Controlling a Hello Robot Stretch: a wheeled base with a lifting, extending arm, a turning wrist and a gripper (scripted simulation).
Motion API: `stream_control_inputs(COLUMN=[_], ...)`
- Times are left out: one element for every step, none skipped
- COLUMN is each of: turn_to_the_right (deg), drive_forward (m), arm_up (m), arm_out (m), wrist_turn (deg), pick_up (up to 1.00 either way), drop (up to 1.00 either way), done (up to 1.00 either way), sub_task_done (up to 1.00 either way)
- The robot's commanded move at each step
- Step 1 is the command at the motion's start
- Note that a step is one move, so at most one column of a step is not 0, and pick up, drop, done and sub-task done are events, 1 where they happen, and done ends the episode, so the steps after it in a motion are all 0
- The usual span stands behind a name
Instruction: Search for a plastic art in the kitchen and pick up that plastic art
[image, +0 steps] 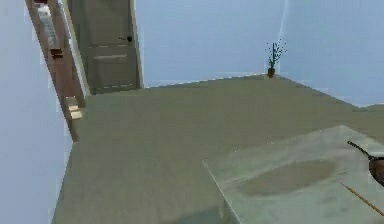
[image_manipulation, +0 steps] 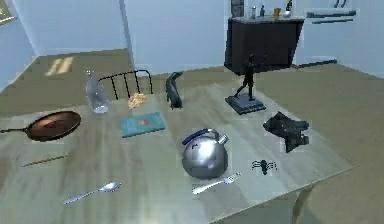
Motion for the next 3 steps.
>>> stream_control_inputs(turn_to_the_right=[45.0,45.0,45.0], drive_forward=[0.00,0.00,0.00], arm_up=[0.00,0.00,0.00], arm_out=[0.00,0.00,0.00], wrist_turn=[0.0,0.0,0.0], pick_up=[0.00,0.00,0.00], drop=[0.00,0.00,0.00], done=[0.00,0.00,0.00], sub_task_done=[0.00,0.00,0.00])
